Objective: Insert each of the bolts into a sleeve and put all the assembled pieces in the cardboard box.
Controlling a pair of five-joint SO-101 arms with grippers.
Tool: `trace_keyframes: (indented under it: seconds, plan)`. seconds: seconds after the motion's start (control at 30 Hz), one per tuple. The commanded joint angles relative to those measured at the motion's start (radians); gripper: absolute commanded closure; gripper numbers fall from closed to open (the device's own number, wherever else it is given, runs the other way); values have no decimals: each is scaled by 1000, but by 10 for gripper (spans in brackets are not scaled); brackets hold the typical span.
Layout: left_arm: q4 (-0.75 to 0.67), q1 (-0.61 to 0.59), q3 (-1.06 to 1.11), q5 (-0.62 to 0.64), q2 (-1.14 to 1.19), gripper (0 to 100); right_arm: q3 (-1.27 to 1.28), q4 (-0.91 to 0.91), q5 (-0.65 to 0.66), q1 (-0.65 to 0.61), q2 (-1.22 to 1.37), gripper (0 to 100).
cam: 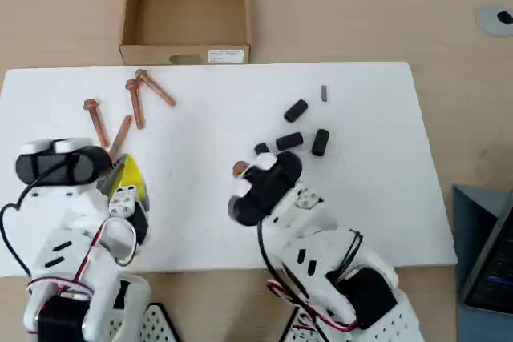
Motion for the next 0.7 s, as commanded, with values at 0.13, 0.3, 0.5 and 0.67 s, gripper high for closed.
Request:
trace_keyframes:
  seconds: [0.13, 0.3, 0.5, 0.67]
  plan:
    - [9, -167, 147, -21, -2, 998, 16, -28, -2, 111, -12, 989]
    - [9, -178, 276, -23, -2, 998, 25, -28, -2, 153, -12, 989]
    - [8, -178, 353, -23, -2, 997, 5, -100, 3, 153, 25, 989]
    - [8, -180, 419, -23, -2, 996, -62, -184, -2, 153, 189, 989]
